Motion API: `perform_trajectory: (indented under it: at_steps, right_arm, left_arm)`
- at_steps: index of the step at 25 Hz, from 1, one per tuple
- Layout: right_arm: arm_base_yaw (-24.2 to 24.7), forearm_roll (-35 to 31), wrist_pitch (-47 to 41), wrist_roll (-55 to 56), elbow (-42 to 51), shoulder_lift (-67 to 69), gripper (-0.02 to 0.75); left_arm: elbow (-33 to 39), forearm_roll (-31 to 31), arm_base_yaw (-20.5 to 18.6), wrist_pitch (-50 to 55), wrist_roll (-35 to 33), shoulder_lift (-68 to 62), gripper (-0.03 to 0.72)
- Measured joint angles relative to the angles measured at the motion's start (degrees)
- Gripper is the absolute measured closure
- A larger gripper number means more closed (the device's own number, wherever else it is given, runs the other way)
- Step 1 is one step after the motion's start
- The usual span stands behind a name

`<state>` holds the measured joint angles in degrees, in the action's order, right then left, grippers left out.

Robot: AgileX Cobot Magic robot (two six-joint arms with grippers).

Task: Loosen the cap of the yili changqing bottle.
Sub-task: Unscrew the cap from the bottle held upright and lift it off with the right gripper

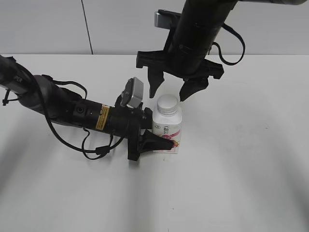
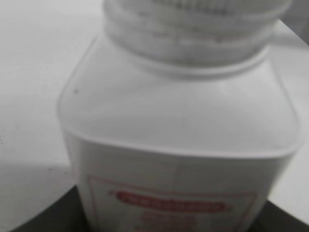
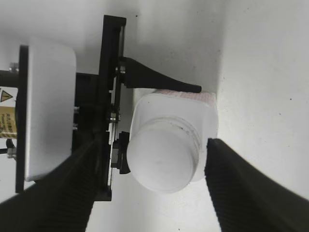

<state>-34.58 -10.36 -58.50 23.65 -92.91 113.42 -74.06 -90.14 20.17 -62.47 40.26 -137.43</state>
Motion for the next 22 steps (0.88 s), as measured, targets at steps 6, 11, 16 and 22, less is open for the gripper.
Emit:
perform_trajectory:
  at_steps: [6, 11, 16, 22]
  right_arm:
    - [0.0, -0.3, 0.1, 0.1, 0.0, 0.4, 0.204]
    - [0.0, -1.3, -0.1, 0.1, 0.0, 1.9, 0.204]
    - [0.0, -1.3, -0.4, 0.1, 0.0, 2.1, 0.204]
    - [0.0, -1.3, -1.8, 0.1, 0.0, 3.4, 0.204]
  left_arm:
    - [0.0, 0.0, 0.0, 0.0, 0.0, 0.0, 0.303]
    - [0.0, 0.0, 0.0, 0.0, 0.0, 0.0, 0.303]
    - [0.0, 0.0, 0.0, 0.0, 0.0, 0.0, 0.303]
    - [0.0, 0.0, 0.0, 0.0, 0.0, 0.0, 0.303]
